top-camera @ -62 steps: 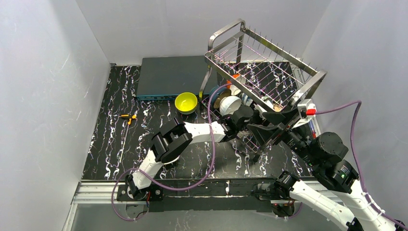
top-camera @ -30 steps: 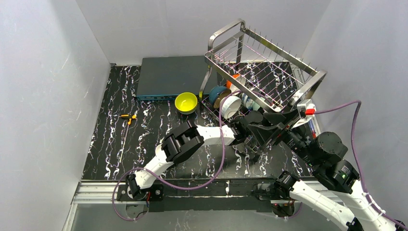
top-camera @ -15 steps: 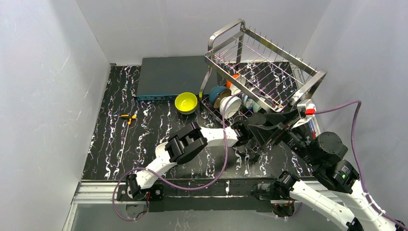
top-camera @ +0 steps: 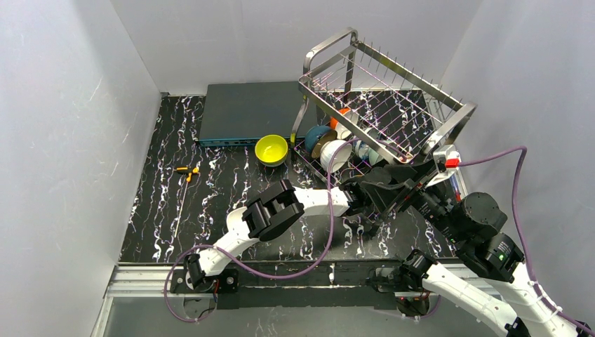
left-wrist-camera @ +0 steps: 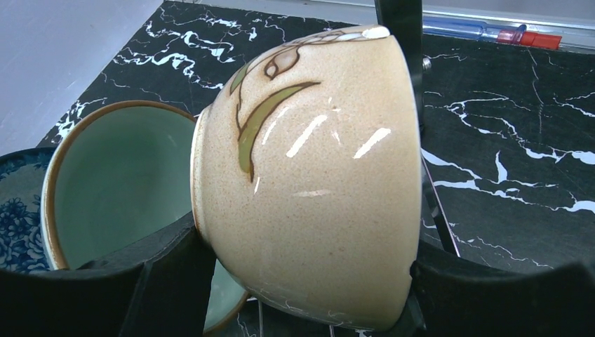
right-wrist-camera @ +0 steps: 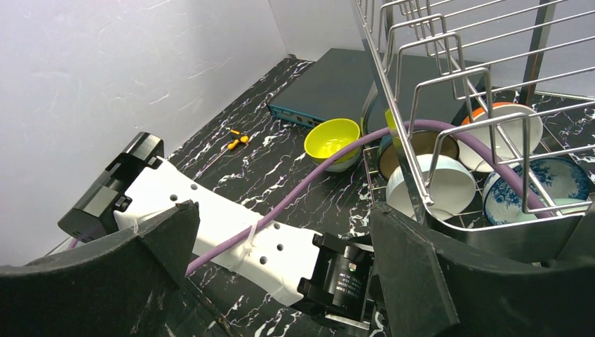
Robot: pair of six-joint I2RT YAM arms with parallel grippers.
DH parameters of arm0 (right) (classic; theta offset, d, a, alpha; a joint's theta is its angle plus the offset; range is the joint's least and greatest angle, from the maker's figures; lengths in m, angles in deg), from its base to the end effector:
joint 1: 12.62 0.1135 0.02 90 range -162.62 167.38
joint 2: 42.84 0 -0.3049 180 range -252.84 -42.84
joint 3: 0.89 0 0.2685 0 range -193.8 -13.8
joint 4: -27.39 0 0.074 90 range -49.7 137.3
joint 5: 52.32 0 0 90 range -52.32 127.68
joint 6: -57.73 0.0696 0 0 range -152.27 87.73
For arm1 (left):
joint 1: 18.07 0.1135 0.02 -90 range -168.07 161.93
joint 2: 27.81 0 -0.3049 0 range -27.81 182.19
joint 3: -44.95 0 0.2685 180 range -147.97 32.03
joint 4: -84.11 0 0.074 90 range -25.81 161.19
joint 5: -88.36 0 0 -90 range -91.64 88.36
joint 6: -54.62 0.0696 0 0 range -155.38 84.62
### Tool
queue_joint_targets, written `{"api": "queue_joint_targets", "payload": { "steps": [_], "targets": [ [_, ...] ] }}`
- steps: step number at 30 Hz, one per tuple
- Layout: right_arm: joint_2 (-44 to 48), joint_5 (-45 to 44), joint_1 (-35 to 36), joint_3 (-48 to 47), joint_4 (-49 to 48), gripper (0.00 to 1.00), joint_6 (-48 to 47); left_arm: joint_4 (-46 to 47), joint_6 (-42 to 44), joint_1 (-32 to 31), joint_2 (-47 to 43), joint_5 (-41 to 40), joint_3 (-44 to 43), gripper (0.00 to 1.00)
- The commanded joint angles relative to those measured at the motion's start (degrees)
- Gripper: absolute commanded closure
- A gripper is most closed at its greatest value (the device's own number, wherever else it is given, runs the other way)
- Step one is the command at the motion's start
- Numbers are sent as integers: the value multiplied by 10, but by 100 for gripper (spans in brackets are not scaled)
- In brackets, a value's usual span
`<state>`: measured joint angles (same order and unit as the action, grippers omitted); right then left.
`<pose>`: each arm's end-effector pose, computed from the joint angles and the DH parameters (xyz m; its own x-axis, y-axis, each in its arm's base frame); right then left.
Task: Load the bowls into the dish rack
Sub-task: Place the bowl in the dish rack.
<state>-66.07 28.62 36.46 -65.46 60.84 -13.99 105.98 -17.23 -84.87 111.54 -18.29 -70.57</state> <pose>0.0625 0.0554 0.4307 -0.1166 0.3383 -0.9338 -0.6397 0.6936 0.3312 0.2695 -0.5781 0.1988 0.2264 0.2294 -0.9466 0.7338 0.5990 0.3206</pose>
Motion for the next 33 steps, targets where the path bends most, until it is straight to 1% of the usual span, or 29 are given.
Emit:
{"api": "queue_joint_targets", "payload": {
  "steps": [1, 3, 4, 7, 10, 14, 17, 20, 23, 30, 33],
  "targets": [
    [2, -5, -2, -13, -15, 1, 5, 30, -3, 12, -25, -19, 1, 100],
    [3, -5, -2, -13, -15, 1, 5, 30, -12, 12, -32, -15, 11, 100],
    [3, -5, -1, -13, -15, 1, 5, 30, -17, 12, -37, -13, 16, 96],
    [3, -5, -2, -13, -15, 1, 6, 29, -21, 12, -52, -1, 31, 68],
    [2, -4, -2, -11, -18, 1, 8, 29, -22, 11, -65, 4, 42, 48],
    [0, 0, -2, -10, -21, 1, 10, 28, -22, 10, -80, 18, 50, 31],
    [0, 0, -2, -10, -21, 1, 10, 28, -22, 10, -90, 29, 54, 22],
    [-1, 0, -2, -10, -22, 1, 11, 27, -22, 9, -97, 36, 57, 15],
    [-1, 2, -2, -10, -23, 1, 12, 27, -22, 8, -105, 40, 62, 10],
    [-2, 3, -2, -8, -26, 1, 13, 27, -28, 6, -136, 47, 88, 5],
    [-4, 5, -2, -9, -28, 1, 13, 28, -43, 6, -166, 50, 106, 2]
  ]
}}
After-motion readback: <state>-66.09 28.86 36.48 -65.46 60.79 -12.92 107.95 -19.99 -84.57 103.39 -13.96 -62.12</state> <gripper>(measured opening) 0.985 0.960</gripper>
